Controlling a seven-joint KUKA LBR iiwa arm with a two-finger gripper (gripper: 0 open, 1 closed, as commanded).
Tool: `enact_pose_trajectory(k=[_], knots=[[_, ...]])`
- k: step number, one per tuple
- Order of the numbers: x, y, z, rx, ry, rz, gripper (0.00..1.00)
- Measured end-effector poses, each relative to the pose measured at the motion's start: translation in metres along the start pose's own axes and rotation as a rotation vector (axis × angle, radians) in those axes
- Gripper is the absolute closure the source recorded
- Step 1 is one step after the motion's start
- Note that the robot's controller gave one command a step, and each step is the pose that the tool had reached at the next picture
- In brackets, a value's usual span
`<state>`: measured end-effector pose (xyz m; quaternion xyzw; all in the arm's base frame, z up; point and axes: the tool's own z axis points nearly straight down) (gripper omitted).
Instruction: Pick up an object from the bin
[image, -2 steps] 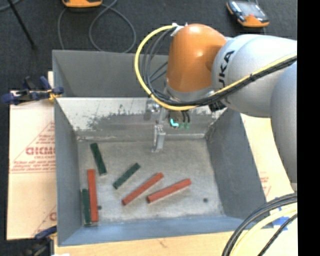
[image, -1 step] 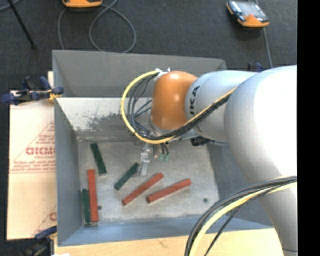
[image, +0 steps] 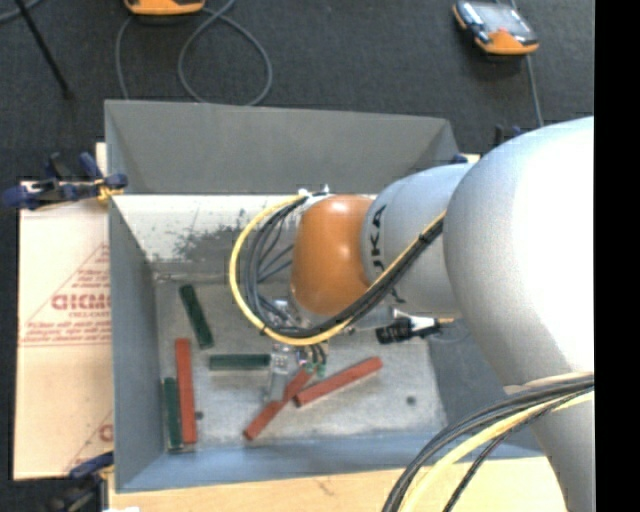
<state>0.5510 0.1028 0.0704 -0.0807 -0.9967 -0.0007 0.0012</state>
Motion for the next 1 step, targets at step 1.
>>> enact_pose_trajectory(k=[1], knots=[[-0.0038,-0.0011,-0.0011,-0.001,-0.007,0.004,1.0]])
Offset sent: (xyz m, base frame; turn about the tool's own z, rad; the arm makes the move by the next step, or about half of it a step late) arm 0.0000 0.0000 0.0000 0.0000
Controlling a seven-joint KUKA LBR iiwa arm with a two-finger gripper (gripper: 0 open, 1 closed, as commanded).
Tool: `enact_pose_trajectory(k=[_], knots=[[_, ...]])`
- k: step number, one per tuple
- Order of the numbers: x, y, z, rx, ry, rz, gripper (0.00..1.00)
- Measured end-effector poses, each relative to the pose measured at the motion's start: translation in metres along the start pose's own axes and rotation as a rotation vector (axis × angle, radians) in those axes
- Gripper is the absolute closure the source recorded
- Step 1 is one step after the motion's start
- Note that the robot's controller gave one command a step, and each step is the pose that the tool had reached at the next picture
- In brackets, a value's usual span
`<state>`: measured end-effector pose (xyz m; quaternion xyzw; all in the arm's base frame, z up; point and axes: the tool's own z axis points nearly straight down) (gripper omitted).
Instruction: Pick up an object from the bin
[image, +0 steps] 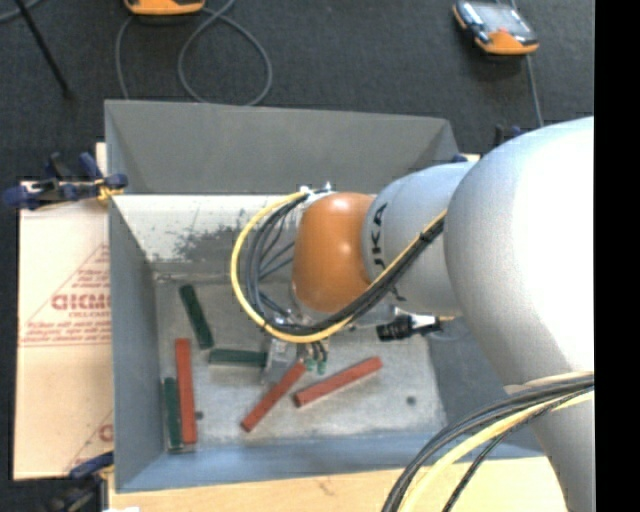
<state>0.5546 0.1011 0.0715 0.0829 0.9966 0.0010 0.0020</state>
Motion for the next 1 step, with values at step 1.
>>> enact_pose_trajectory(k=[1], knots=[[0.0028,0.0287,-0.1626,-0.003,-0.007,-0.008,1.0]])
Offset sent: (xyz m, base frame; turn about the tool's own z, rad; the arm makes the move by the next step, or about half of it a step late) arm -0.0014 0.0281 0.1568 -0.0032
